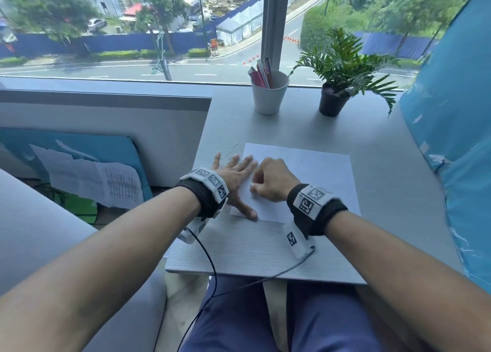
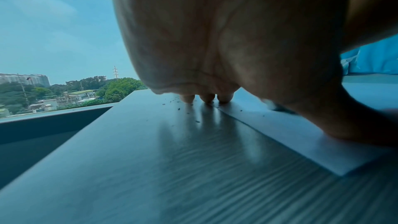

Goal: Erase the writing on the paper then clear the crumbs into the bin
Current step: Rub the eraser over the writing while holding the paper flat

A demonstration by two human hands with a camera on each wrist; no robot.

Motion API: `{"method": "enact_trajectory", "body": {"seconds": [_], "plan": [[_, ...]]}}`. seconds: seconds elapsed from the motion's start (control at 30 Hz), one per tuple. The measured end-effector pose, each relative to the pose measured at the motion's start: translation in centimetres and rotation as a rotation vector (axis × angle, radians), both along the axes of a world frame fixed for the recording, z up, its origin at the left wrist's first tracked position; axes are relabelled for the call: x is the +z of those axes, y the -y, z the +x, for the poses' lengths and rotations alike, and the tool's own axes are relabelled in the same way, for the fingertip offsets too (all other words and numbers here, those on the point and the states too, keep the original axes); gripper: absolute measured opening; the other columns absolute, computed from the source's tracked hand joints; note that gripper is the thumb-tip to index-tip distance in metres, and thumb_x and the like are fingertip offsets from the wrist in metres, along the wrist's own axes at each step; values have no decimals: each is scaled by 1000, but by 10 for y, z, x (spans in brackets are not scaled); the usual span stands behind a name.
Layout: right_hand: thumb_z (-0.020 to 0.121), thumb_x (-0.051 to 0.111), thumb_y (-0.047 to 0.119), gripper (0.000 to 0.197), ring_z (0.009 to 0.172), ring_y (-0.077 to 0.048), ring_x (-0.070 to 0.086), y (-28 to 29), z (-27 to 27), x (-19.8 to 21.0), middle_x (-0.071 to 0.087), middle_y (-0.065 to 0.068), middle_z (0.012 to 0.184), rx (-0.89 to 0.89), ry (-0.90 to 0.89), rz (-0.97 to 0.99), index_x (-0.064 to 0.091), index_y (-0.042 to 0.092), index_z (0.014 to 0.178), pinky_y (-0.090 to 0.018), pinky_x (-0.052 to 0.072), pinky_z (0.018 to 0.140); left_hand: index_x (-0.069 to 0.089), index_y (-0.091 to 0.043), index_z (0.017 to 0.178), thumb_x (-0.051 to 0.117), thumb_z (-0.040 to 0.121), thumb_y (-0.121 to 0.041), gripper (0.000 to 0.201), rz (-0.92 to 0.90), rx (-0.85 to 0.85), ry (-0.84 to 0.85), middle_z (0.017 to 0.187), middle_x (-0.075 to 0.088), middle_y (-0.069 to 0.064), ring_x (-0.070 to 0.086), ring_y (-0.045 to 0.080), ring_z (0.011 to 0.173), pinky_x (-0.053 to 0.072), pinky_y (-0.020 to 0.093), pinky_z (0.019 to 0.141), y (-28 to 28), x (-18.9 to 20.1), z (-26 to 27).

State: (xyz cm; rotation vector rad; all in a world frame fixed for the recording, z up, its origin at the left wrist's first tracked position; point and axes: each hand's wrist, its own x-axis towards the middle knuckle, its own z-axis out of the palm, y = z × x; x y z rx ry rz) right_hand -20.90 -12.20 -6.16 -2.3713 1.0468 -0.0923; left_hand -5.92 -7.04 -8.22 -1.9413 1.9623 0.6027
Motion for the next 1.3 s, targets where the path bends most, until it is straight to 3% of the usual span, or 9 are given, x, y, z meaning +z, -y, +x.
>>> {"method": "enact_trajectory", "body": {"seconds": [0.1,0.23,0.43,0.6,0.8,1.0,1.13,1.2,1.3], "plan": [[77,78,20,9,68,-8,61,-14,-9,-4,73,0,77,106,-47,97,79,12,80,-20,50,64,-22,-29,154,61,45,-95,151,-23,6,14,160,-28,-10,-24,20,148,-24,61,110,0,-5,3],[78,78,21,11,60,-4,59,9,-24,2,70,2,72,-88,105,103,76,11,80,-16,46,57,-20,-30,154,60,51,-93,145,-21,-3,-24,161,-27,-10,-25,20,148,-23,60,112,-2,-4,0],[77,75,20,10,73,-12,61,42,-88,3,68,2,77,-249,-91,116,75,11,79,-19,43,63,-12,-36,156,31,88,-78,91,-54,-11,-19,163,-21,-7,-22,22,149,-22,61,111,-4,-3,11],[79,73,26,12,76,-12,62,42,-104,-12,71,3,78,-298,-56,154,73,13,79,-22,44,70,0,-10,158,27,103,-50,73,-158,149,185,165,-12,9,-19,26,150,-16,58,116,-9,7,3],[80,74,27,11,84,-13,63,42,-104,-16,72,2,85,-305,-66,145,73,16,81,-23,46,74,-8,-24,157,30,99,-62,79,-72,-363,-114,161,-22,-4,-23,12,147,-16,40,119,-55,3,-76],[79,74,26,10,87,-15,65,39,-103,-15,72,1,86,-325,-51,151,73,16,78,-26,50,78,-18,-32,154,28,88,-79,93,-20,-173,-105,158,-31,-7,-27,11,146,-15,44,120,-50,-8,-35],[83,71,22,12,85,-15,62,35,-102,-11,72,-2,88,-325,-36,148,74,10,85,-22,43,71,-14,-12,156,20,88,-79,101,-60,115,102,162,-23,5,-18,20,150,-10,43,122,-26,1,-11],[83,71,21,13,85,-15,61,36,-102,-11,72,-3,89,-330,-36,152,75,10,86,-21,42,71,-12,-7,156,20,87,-81,106,-113,45,107,162,-23,9,-19,23,150,-8,43,123,-24,5,-29],[82,73,23,12,85,-15,62,37,-102,-10,72,-2,89,-323,-39,153,75,11,86,-21,43,73,-14,-16,156,16,90,-77,95,-58,-335,-40,161,-24,3,-23,17,148,-13,43,121,-40,3,-75]]}}
